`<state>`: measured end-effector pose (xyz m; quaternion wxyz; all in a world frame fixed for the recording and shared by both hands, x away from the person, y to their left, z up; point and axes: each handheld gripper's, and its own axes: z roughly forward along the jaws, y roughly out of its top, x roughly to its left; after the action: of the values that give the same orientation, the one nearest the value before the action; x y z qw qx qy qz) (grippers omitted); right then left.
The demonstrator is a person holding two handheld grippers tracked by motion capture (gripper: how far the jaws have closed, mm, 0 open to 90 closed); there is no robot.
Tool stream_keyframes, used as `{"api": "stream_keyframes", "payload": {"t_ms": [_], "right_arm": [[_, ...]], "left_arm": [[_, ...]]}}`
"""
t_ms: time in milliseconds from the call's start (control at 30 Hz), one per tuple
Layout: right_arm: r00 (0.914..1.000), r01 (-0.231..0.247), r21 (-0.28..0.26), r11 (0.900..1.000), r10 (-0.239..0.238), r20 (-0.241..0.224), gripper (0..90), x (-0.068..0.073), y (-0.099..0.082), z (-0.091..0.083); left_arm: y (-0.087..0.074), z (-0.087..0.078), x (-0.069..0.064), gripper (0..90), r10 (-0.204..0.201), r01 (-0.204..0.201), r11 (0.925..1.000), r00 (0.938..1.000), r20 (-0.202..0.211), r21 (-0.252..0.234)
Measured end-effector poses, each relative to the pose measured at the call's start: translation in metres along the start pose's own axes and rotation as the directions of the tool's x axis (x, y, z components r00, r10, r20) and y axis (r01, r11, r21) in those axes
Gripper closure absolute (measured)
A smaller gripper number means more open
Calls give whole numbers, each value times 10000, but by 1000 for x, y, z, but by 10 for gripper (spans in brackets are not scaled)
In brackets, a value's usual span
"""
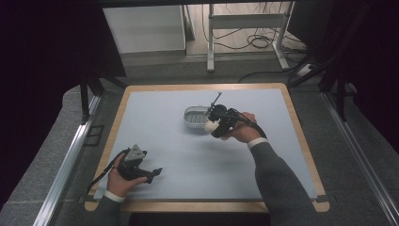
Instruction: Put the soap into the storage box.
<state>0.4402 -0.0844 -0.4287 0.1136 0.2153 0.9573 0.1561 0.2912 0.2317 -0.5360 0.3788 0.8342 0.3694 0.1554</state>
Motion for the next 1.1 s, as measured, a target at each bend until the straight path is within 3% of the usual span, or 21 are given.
{"api": "stream_keyframes", "payload": {"t_ms": [667, 1100], "right_arm": [[9999, 36, -195, 9998, -38, -117, 495, -11, 23, 5], [9991, 310, -235, 9992, -317, -271, 495, -13, 42, 10]], "left_arm": [[0, -1, 0, 67, -29, 29, 10000, 10000, 69, -66], [1, -1, 1, 67, -74, 74, 10000, 9999, 92, -38]]}}
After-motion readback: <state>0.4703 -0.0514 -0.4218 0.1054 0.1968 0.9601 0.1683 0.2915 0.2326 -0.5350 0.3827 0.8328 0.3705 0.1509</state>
